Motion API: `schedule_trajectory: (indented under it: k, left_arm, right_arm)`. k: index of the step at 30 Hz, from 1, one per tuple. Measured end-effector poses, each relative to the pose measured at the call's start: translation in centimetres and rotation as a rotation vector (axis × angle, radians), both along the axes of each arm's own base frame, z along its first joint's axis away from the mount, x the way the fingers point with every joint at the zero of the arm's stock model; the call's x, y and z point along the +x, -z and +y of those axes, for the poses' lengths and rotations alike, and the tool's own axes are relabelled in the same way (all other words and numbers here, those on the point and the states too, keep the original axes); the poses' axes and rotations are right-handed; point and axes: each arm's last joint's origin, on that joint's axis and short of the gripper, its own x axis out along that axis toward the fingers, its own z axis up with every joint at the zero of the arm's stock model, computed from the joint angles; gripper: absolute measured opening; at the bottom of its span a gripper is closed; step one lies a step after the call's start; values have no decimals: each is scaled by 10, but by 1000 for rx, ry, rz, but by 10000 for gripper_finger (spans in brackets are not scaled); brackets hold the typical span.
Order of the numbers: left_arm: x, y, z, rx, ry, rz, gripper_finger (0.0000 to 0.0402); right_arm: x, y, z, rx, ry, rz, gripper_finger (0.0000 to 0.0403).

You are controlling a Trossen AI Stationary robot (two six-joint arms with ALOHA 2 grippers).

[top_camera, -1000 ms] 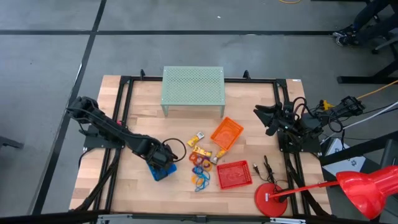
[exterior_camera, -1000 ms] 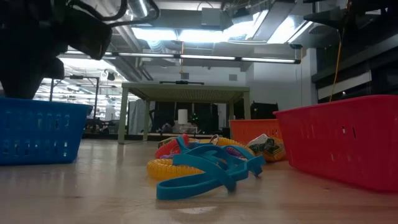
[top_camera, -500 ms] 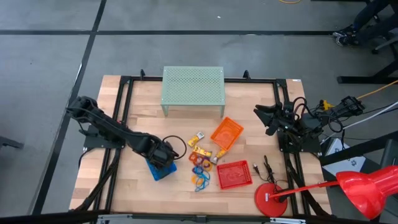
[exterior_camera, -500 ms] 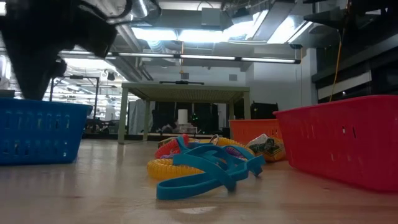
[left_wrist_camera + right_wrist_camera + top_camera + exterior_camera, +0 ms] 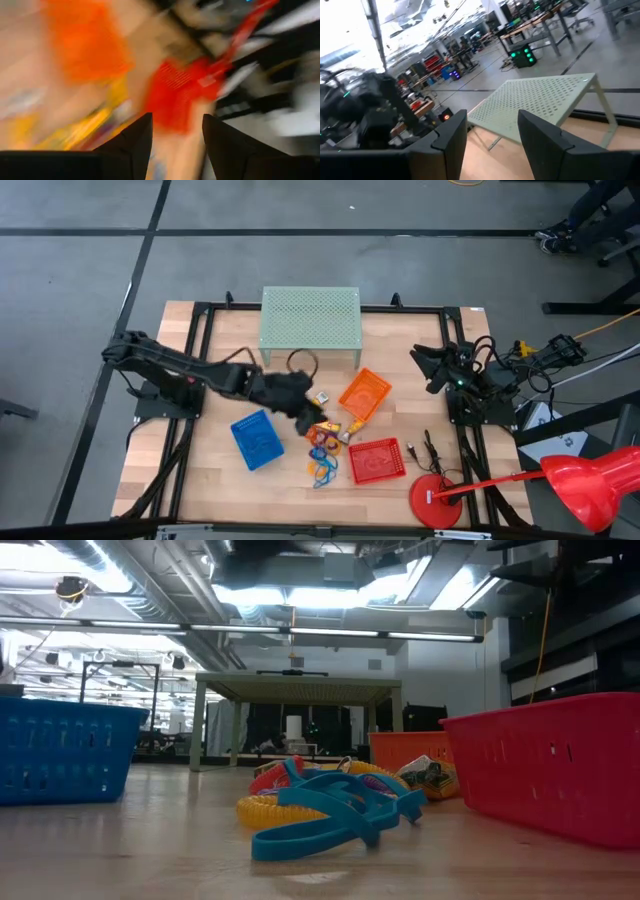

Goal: Pick & Place Office Desk Supplies
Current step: Put the blue rubberband into the blue bin

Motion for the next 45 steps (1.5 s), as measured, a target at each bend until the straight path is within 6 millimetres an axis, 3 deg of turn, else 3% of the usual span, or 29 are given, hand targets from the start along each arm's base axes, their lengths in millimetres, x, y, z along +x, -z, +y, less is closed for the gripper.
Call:
schedule_trajectory:
  k: [3,5,12,20,32,45]
  left_arm:
    - [23,4,12,-90,123,-103,170]
    - [33,18,16,-87,176,-64,165]
    - [67,61,9,63,333,190,139]
    - [100,75,-5,385,544,438,151]
    - [104,98,-7,770,871,588,152]
    - [111,116,-25,787,960,530,138]
  right_arm:
    - [0,0,1,-2,-34,-1,178]
    - [1,0,1,-3,-48,-1,178]
    - [1,0,1,-5,-56,2,178]
    - [2,1,2,-11,-82,13,178]
    - [5,3,5,-15,-134,23,178]
    - [6,4,6,-19,-134,33,178]
